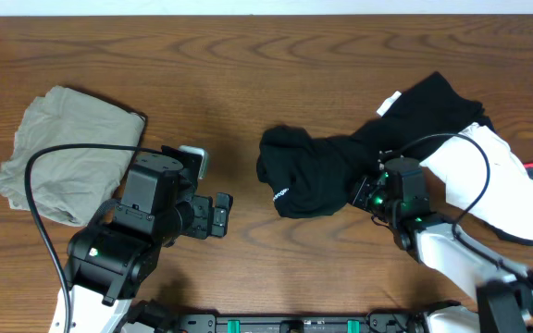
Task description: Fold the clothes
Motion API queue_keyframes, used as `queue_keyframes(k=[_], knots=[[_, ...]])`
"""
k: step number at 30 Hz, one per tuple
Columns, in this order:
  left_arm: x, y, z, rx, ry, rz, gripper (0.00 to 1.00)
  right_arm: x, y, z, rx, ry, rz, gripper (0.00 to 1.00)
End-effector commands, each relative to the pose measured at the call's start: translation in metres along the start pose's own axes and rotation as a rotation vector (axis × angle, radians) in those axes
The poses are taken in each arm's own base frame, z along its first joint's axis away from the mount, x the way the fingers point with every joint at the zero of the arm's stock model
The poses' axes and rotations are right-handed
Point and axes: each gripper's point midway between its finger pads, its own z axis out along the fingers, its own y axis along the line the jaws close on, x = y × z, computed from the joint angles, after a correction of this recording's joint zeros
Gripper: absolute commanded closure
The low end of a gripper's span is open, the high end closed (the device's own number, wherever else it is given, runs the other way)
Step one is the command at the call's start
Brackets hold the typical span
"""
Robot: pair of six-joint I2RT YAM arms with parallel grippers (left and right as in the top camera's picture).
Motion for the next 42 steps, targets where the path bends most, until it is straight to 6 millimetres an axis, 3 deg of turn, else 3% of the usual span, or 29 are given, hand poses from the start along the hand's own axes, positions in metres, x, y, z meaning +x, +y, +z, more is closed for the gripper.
queue_keyframes(k=[1, 10, 13, 17, 26, 35, 42], knots=[[-0.006, 0.0, -0.004, -0.007, -0.021, 0.039, 0.02, -0.015, 0.058, -0.024, -0.172, -0.03, -0.135, 0.99], [-0.009, -0.001, -0.004, -0.005, -0.031, 0.056, 0.02, -0.032, 0.206, -0.086, -0.435, -0.112, -0.405, 0.99], [-0.008, -0.001, -0.004, -0.006, -0.028, 0.056, 0.02, -0.049, 0.233, -0.091, -0.421, -0.194, -0.421, 0.99], [-0.007, -0.001, -0.004, -0.006, -0.023, 0.055, 0.02, -0.064, 0.25, -0.086, -0.417, -0.222, -0.42, 0.99], [-0.018, -0.019, -0.003, 0.042, -0.068, 0.111, 0.02, -0.059, 0.266, -0.052, -0.473, -0.149, -0.424, 0.99], [-0.028, -0.041, 0.027, 0.079, -0.041, 0.164, 0.02, -0.045, 0.301, -0.071, -0.693, -0.055, -0.358, 0.99], [-0.048, -0.022, 0.049, -0.07, -0.082, 0.116, 0.02, -0.05, 0.312, -0.083, -0.77, -0.026, -0.266, 0.99]])
